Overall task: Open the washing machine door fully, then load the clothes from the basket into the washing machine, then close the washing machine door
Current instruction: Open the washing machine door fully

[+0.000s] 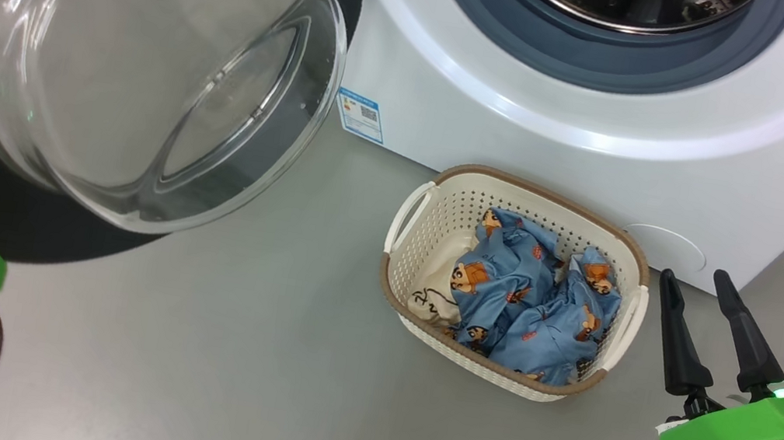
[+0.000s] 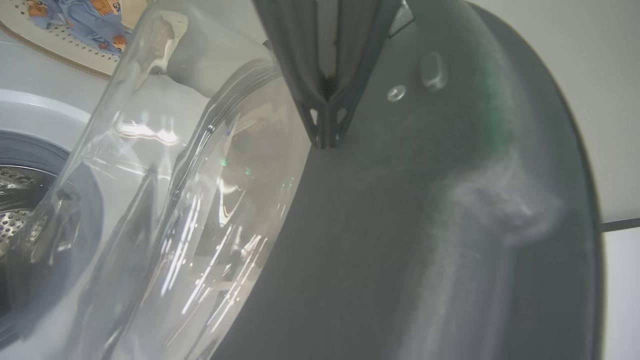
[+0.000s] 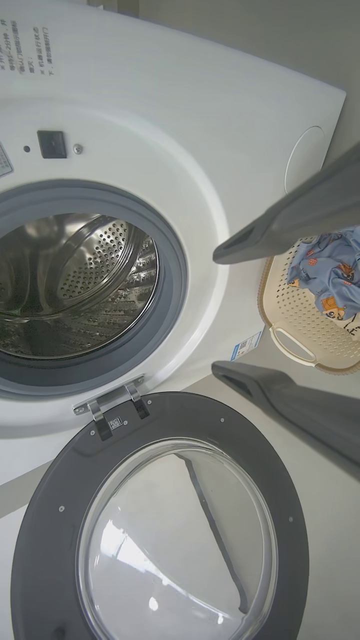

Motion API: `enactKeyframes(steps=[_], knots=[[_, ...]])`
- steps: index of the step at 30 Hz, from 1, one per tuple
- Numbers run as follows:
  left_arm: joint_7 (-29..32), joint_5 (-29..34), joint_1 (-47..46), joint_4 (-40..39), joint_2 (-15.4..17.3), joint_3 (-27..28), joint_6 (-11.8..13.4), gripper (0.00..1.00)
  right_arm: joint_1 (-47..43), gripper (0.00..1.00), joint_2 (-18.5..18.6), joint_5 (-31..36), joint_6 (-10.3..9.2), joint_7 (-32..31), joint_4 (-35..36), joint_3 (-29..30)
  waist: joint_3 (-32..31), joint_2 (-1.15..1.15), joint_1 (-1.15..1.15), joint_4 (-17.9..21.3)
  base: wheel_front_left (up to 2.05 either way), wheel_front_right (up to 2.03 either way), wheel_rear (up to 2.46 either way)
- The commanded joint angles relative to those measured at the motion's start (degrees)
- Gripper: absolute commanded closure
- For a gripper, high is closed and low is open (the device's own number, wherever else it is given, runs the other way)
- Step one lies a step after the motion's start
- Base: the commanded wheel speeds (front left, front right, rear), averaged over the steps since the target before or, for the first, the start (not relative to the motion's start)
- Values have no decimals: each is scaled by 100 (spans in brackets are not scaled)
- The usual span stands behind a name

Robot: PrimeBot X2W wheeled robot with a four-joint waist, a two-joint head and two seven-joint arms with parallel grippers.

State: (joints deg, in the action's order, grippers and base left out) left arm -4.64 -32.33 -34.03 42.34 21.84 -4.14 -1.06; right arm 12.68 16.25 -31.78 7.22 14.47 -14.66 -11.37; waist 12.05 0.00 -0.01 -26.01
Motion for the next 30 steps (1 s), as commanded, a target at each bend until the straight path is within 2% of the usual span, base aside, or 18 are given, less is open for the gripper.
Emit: enactKeyframes(steps=[1, 16, 30], knots=[[-93, 64, -352, 69, 477, 220, 38, 100, 129, 0, 30, 25, 26, 52, 118, -106, 8, 0, 0, -38, 0, 0, 0], [-394, 72, -956, 1155, 536, 80, -204, 100, 151, 0, -18, -8, 26, 52, 68, -121, -19, 0, 0, -68, 0, 0, 0], [-629, 1, -1041, 1515, 479, -25, -389, 100, 107, 0, -42, 5, 26, 52, 73, -71, -63, 0, 0, -30, 0, 0, 0]])
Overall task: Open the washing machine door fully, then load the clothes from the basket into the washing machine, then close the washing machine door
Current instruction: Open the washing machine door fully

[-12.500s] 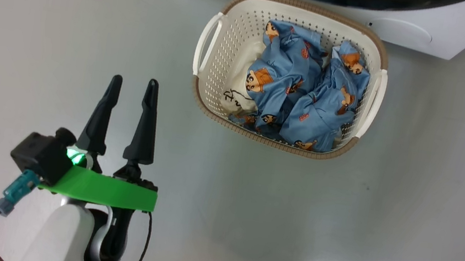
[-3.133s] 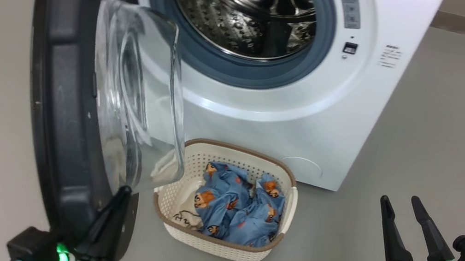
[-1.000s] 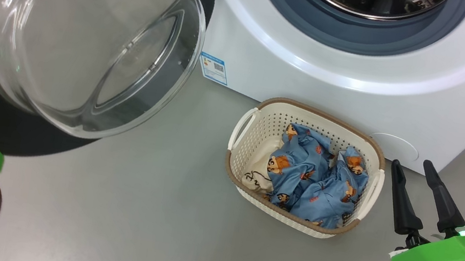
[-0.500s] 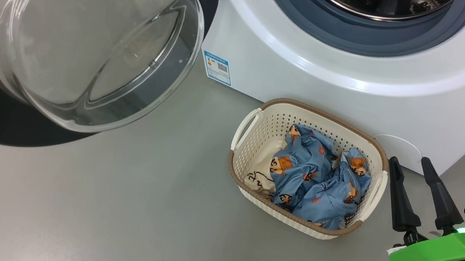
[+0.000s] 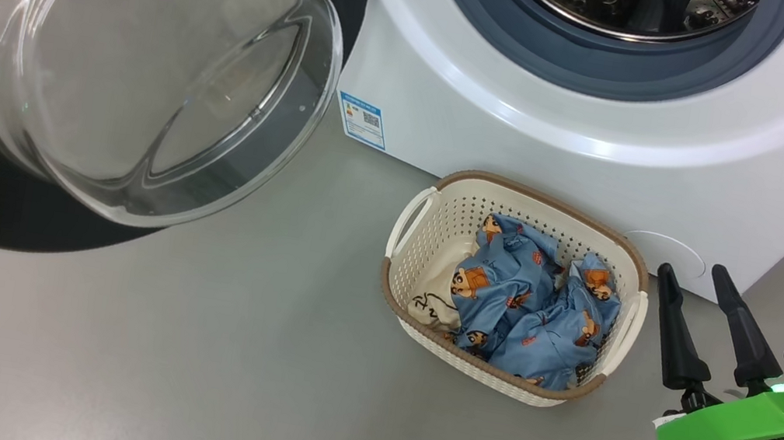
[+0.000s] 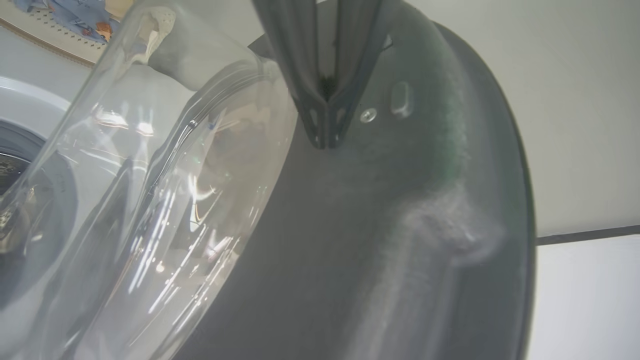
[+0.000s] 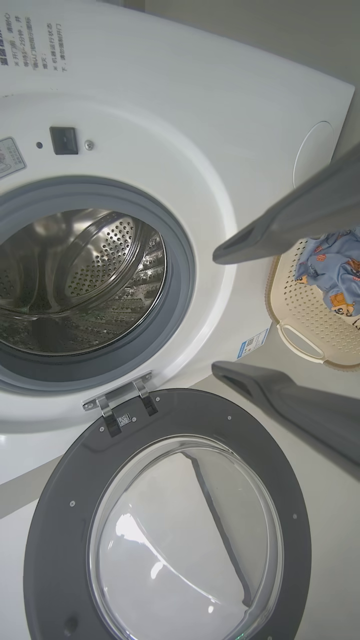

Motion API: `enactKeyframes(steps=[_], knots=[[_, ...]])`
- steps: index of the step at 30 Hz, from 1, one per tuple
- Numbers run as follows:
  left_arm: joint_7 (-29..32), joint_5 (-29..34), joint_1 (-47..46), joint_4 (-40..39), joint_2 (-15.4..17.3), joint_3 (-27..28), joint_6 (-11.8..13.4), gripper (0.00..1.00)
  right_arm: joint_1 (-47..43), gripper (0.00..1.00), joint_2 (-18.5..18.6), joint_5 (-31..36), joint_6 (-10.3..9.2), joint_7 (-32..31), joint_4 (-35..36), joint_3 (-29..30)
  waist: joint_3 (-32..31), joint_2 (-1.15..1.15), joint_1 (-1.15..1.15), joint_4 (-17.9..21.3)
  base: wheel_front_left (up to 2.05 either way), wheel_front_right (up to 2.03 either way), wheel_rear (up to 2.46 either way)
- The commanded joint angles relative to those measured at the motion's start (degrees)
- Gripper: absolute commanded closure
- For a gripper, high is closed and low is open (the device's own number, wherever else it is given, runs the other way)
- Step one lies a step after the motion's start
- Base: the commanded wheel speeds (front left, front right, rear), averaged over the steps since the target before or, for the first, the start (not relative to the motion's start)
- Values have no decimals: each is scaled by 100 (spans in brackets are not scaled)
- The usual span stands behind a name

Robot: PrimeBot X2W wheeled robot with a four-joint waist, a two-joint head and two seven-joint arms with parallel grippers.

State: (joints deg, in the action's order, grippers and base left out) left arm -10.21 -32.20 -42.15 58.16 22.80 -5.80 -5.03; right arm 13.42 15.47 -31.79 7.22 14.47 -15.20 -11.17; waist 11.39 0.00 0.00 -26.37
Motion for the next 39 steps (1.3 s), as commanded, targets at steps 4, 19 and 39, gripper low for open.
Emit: enactKeyframes(steps=[4, 19, 39], knots=[[-145, -27, -200, -39, 404, 105, -49, 47, 43, 0, 40, 5, 26, 52, 130, -86, 5, 0, 0, 65, 0, 0, 0], [-390, -133, 495, -796, 379, 91, -114, 0, -73, 0, -33, -20, 26, 52, 97, -53, -253, 0, 0, 472, 0, 0, 0], [-155, -310, 2705, -4252, -81, 123, 714, 0, -271, 0, -16, -47, 26, 52, 77, -213, -783, 0, 0, 1396, 0, 0, 0]])
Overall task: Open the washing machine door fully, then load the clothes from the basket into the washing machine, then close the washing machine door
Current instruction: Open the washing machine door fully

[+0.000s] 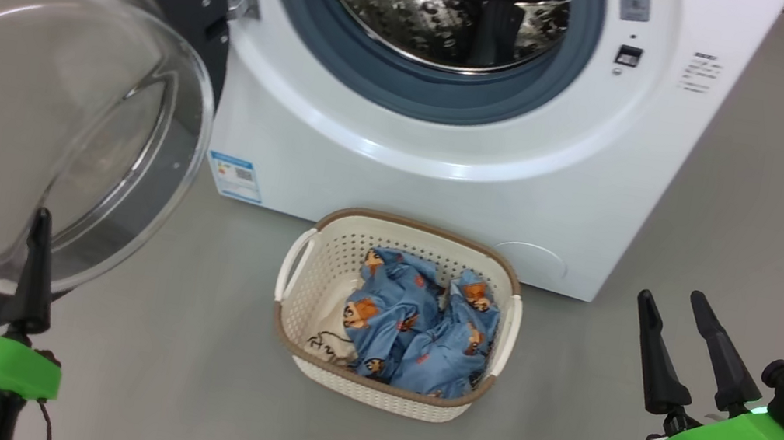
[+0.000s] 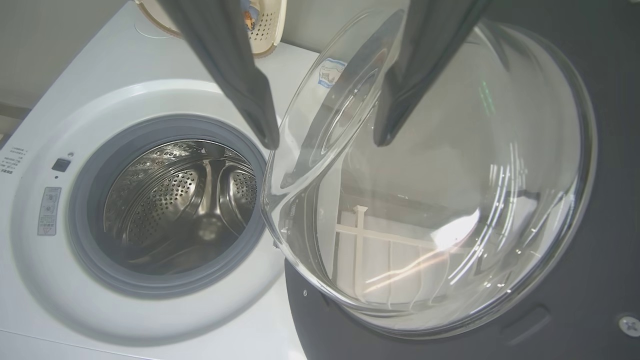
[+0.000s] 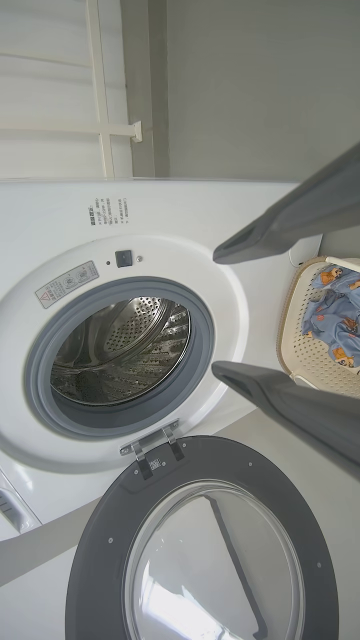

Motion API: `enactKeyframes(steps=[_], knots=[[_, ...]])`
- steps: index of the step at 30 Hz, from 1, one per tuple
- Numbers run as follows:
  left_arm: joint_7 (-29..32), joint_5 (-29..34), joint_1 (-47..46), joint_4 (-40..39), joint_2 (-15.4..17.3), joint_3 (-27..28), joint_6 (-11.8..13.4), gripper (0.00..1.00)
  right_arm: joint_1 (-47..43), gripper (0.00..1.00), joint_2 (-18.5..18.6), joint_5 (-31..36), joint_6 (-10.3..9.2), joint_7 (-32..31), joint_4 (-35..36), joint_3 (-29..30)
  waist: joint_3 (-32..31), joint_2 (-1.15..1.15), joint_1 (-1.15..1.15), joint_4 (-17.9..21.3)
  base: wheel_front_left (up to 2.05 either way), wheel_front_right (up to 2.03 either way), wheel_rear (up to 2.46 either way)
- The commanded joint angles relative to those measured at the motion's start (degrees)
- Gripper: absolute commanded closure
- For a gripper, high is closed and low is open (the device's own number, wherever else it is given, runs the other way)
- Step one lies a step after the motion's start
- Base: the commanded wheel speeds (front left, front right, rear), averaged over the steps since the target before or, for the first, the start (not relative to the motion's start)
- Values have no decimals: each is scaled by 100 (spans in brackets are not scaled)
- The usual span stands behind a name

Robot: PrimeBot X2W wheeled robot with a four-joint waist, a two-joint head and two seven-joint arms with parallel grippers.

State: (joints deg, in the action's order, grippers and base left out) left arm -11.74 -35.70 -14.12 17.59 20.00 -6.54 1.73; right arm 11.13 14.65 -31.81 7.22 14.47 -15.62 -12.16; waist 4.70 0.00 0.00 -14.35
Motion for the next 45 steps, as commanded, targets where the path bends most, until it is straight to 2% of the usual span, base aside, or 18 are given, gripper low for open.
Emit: enactKeyframes(steps=[1, 7, 11, 25, 34, 45], knots=[[10, 54, -29, -324, 177, 173, 74, 0, -40, 0, 71, -47, 26, 52, 125, -135, -125, 0, 0, 258, 0, 0, 0], [41, 60, 277, -734, 8, 43, 204, 0, -32, 0, 99, -52, 26, 52, 126, -225, -200, 0, 0, 659, 0, 0, 0], [-46, 43, 400, -843, -96, 13, 204, 0, -19, 0, 111, -55, 26, 52, 126, -271, -232, 0, 0, 936, 0, 0, 0], [-257, 192, 630, -718, -286, -58, 166, 0, 57, 0, 228, -55, 26, 52, 147, -416, -301, 0, 0, 1694, 0, 0, 0], [-310, 373, 739, -595, -435, -58, 179, 0, 80, 0, 326, -15, 26, 52, 172, -420, -370, 0, 0, 1864, 0, 0, 0], [-324, 569, 802, -595, -671, -68, 170, 0, 80, 0, 382, 9, 26, 52, 162, -349, -397, 0, 0, 1789, 0, 0, 0]])
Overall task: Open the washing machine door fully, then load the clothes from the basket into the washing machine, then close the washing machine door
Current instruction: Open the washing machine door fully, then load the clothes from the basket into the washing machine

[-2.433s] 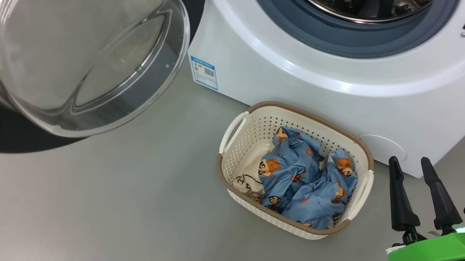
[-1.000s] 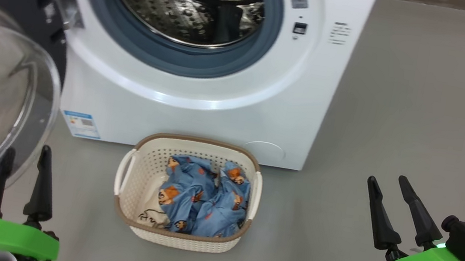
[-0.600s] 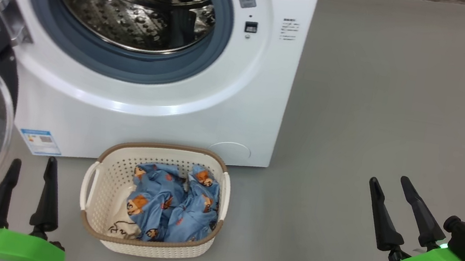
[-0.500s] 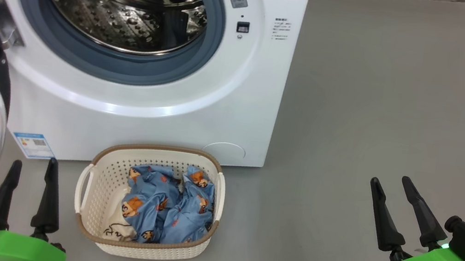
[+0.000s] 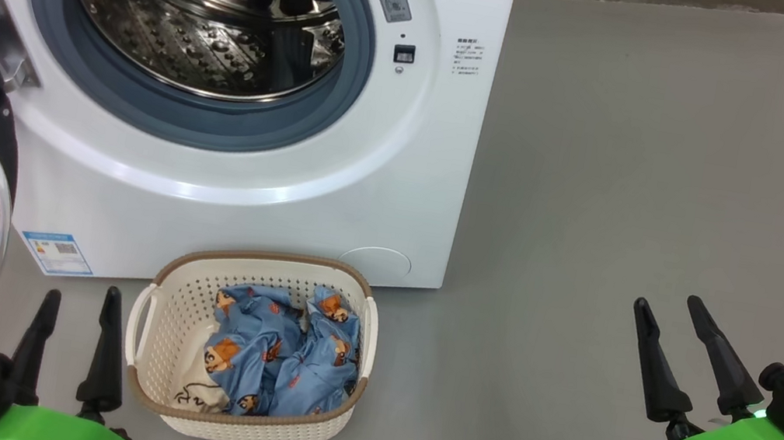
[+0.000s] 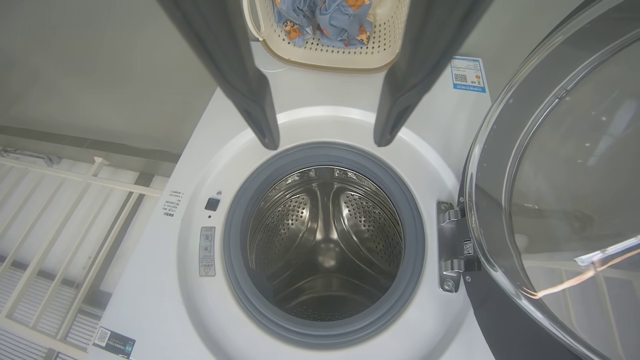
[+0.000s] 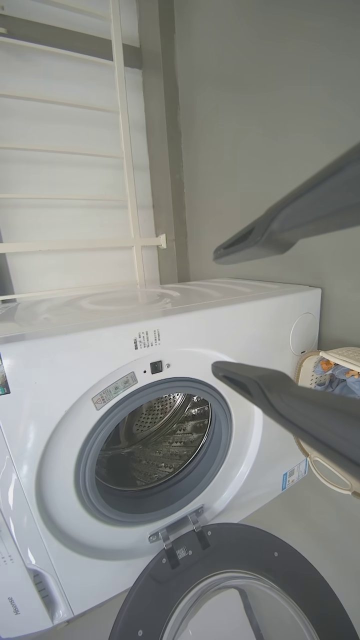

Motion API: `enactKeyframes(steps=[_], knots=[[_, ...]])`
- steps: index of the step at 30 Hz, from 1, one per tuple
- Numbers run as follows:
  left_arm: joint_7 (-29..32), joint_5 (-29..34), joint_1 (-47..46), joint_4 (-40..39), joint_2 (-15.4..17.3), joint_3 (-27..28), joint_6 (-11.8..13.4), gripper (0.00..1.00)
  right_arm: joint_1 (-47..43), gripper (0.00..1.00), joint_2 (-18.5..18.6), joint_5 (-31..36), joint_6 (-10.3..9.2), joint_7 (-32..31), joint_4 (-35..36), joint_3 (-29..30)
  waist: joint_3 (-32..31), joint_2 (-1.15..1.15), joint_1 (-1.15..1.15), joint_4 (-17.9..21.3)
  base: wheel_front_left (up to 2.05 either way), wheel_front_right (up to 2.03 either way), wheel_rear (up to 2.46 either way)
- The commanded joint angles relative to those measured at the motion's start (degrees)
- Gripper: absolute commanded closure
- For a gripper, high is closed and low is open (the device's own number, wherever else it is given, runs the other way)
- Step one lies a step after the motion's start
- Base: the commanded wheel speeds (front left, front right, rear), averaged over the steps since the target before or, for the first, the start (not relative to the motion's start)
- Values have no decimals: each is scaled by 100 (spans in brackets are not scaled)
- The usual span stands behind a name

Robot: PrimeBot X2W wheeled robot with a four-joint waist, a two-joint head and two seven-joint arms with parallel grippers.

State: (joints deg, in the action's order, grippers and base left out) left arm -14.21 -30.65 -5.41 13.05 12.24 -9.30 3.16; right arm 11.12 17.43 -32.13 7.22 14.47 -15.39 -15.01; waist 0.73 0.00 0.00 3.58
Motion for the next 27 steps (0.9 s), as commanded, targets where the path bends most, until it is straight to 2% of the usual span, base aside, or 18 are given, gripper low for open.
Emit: enactKeyframes(steps=[1, 13, 27], knots=[[-77, 78, -61, -157, 94, 216, 27, 0, 81, 0, 106, 44, 26, 52, 140, -56, 1, 0, 0, -11, 0, 0, 0], [-78, 134, -86, -169, 70, 394, -199, 0, 51, 0, 56, 79, 26, 52, 130, 56, 33, 0, 0, -59, 0, 0, 0], [-78, 289, -127, -75, 20, 453, -269, 0, 28, 0, 39, 100, 26, 52, 117, 77, 10, 0, 0, -118, 0, 0, 0]])
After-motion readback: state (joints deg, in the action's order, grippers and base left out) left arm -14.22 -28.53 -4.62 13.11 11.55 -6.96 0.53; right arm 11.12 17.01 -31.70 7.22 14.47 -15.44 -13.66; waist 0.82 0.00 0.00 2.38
